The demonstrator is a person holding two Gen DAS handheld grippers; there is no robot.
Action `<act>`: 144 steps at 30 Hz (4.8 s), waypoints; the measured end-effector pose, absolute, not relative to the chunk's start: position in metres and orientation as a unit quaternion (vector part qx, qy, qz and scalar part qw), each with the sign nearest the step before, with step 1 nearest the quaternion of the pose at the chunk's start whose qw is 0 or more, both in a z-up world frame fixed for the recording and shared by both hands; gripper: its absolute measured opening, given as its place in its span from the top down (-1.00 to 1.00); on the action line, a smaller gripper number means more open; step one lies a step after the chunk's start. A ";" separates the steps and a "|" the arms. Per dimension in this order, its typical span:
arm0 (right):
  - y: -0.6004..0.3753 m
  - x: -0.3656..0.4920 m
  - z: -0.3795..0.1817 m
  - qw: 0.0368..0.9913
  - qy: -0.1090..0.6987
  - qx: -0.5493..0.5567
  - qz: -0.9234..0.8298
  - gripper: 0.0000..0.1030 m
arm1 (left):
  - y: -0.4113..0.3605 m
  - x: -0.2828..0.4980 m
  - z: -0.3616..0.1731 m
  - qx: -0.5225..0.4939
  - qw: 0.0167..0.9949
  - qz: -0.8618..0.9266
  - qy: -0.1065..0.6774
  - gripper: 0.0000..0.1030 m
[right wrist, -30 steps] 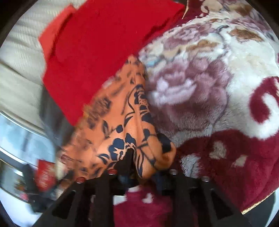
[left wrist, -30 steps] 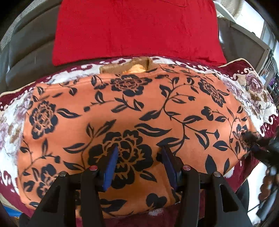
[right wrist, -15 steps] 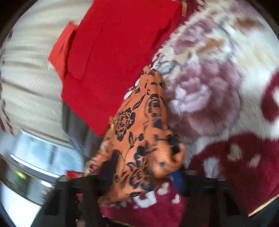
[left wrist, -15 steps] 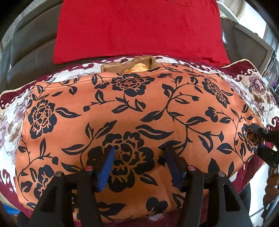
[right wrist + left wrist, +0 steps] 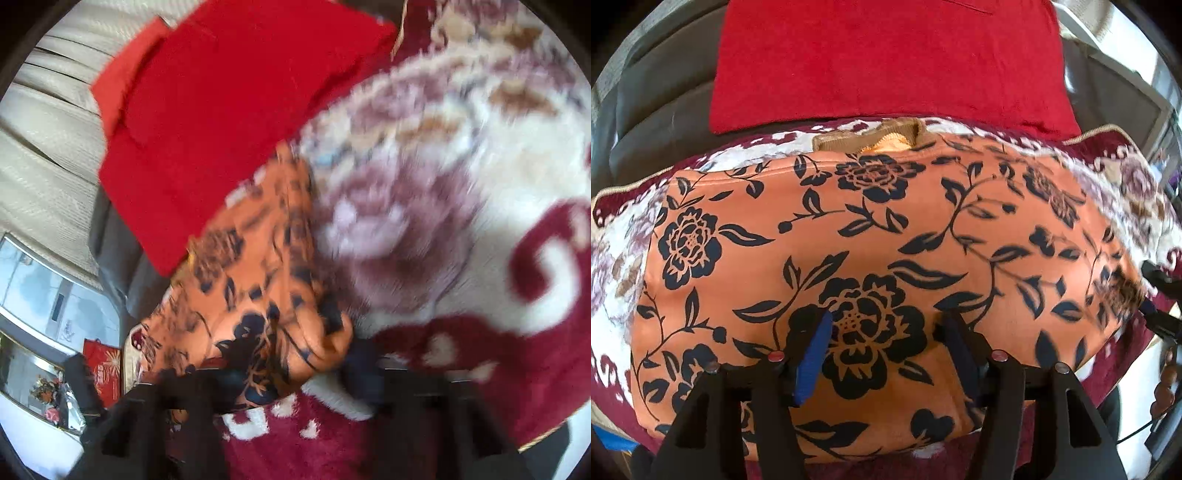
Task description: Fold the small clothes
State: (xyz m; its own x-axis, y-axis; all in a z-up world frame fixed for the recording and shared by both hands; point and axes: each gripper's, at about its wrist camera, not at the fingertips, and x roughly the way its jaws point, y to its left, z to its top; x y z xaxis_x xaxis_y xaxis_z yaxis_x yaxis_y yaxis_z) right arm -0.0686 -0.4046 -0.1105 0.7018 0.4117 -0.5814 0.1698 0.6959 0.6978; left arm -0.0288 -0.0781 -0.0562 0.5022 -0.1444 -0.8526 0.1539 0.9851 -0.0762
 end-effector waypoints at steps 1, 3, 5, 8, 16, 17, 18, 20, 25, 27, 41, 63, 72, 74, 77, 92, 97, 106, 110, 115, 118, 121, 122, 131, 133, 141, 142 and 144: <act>-0.413 -0.069 -0.105 0.840 0.371 0.388 0.077 -0.49 | -0.080 -0.030 -0.050 -0.004 0.872 -0.095 0.481 -0.22; -0.428 -0.056 -0.097 0.839 0.370 0.388 0.097 -0.49 | -0.089 -0.030 -0.042 -0.001 0.880 -0.110 0.463 -0.23; -0.430 -0.031 -0.096 0.833 0.383 0.378 0.129 -0.49 | -0.099 -0.028 -0.043 0.011 0.879 -0.121 0.462 -0.24; -0.412 0.016 -0.099 0.816 0.417 0.362 0.172 -0.49 | -0.110 -0.020 -0.063 0.033 0.863 -0.117 0.490 -0.25; -0.386 0.108 -0.125 0.775 0.507 0.315 0.206 0.75 | -0.108 -0.018 -0.069 0.038 0.866 -0.117 0.485 -0.40; -0.375 0.104 -0.107 0.801 0.495 0.273 0.197 0.75 | -0.107 -0.017 -0.069 0.038 0.866 -0.119 0.484 -0.41; -0.366 0.098 -0.090 0.822 0.477 0.246 0.192 0.75 | -0.107 -0.017 -0.069 0.036 0.866 -0.121 0.483 -0.42; -0.363 0.078 -0.064 0.856 0.434 0.220 0.172 0.76 | -0.106 -0.015 -0.071 0.032 0.867 -0.120 0.482 -0.46; -0.367 0.089 -0.119 0.832 0.499 0.219 0.107 0.32 | -0.106 -0.017 -0.071 0.039 0.868 -0.117 0.482 -0.48; -0.373 0.075 -0.103 0.851 0.469 0.226 0.071 -0.01 | -0.104 -0.017 -0.072 0.032 0.866 -0.119 0.485 -0.48; -0.307 -0.030 -0.071 0.856 0.420 0.246 0.177 -0.44 | 0.043 -0.033 -0.011 -0.097 0.897 -0.012 0.431 -0.48; -0.312 -0.024 -0.106 0.836 0.451 0.262 0.170 -0.47 | 0.116 -0.028 -0.008 -0.103 0.896 -0.005 0.432 -0.04; -0.313 -0.026 -0.106 0.836 0.449 0.268 0.168 -0.47 | 0.161 0.069 -0.066 -0.192 0.837 0.045 0.510 0.92; -0.314 -0.026 -0.107 0.836 0.447 0.269 0.171 -0.47 | 0.173 0.051 -0.069 -0.194 0.842 0.068 0.499 0.99; -0.313 -0.024 -0.110 0.835 0.450 0.265 0.173 -0.47 | 0.186 0.036 -0.087 -0.183 0.832 0.094 0.515 0.99; -0.331 -0.091 -0.105 0.817 0.417 0.365 0.158 -0.74 | 0.048 -0.056 -0.026 -0.072 0.898 -0.018 0.434 -0.40; -0.349 -0.099 -0.124 0.802 0.422 0.404 0.125 -0.74 | 0.023 -0.049 -0.033 -0.059 0.888 -0.025 0.455 -0.40; -0.358 -0.078 -0.120 0.798 0.393 0.439 0.122 -0.57 | 0.021 -0.047 -0.037 -0.051 0.883 -0.007 0.466 -0.40; -0.351 -0.071 -0.108 0.822 0.401 0.389 0.113 -0.40 | 0.019 -0.044 -0.041 -0.047 0.881 -0.009 0.471 -0.40; -0.354 -0.065 -0.114 0.815 0.413 0.394 0.103 -0.54 | 0.020 -0.043 -0.040 -0.046 0.879 -0.010 0.474 -0.40; -0.353 -0.057 -0.118 0.808 0.415 0.405 0.105 -0.57 | 0.018 -0.042 -0.037 -0.049 0.882 -0.012 0.468 -0.40; -0.349 -0.045 -0.124 0.807 0.424 0.398 0.106 0.00 | 0.012 -0.038 -0.047 -0.026 0.878 -0.006 0.477 -0.40; -0.347 -0.040 -0.126 0.806 0.435 0.388 0.098 0.51 | 0.009 -0.034 -0.057 -0.010 0.872 -0.002 0.490 -0.40; -0.351 -0.032 -0.125 0.808 0.425 0.396 0.094 -0.32 | -0.012 -0.036 -0.051 0.007 0.879 -0.025 0.475 -0.40; -0.350 -0.028 -0.131 0.807 0.429 0.396 0.094 -0.27 | -0.015 -0.030 -0.073 0.019 0.865 -0.022 0.501 -0.41; -0.301 -0.019 -0.048 0.878 0.403 0.239 0.099 0.69 | 0.021 -0.040 -0.049 -0.084 0.877 -0.047 0.471 -0.33; -0.283 -0.020 -0.026 0.893 0.384 0.206 0.112 0.69 | 0.038 -0.045 -0.040 -0.112 0.882 -0.039 0.455 -0.33; -0.236 -0.021 0.011 0.914 0.351 0.143 0.146 0.69 | 0.065 -0.055 -0.030 -0.145 0.888 -0.022 0.435 -0.33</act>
